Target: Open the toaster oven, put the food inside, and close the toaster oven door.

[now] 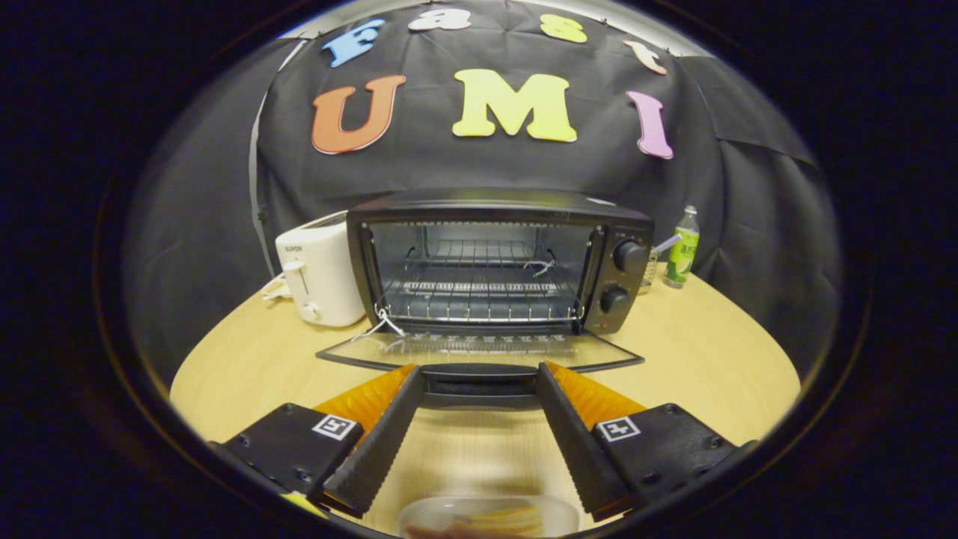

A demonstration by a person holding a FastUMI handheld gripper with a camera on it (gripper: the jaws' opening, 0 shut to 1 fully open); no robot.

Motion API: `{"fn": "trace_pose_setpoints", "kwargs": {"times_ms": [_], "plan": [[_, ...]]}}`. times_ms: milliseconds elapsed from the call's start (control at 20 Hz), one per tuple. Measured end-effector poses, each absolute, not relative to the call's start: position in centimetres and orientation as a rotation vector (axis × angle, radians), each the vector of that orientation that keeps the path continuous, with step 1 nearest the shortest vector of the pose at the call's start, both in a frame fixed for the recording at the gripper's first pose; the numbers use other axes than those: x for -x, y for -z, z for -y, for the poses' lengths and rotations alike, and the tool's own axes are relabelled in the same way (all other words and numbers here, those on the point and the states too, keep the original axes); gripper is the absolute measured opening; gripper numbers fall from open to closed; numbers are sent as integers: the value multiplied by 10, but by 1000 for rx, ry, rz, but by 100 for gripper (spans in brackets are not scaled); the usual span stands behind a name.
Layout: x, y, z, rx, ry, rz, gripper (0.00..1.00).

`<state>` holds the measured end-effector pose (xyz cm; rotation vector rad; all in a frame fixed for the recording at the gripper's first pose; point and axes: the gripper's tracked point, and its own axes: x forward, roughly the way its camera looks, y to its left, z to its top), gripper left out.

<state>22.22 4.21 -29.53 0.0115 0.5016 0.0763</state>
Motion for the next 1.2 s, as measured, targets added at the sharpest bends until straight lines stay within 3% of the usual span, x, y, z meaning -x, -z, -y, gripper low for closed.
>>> {"fn": "trace_pose_setpoints", "kwargs": {"times_ms": [200, 500, 1200], "plan": [[-211, 329, -41, -83, -67, -629, 100], [-202, 304, -40, -95, -81, -537, 96], [-72, 322, -19, -15, -90, -506, 96]]}}
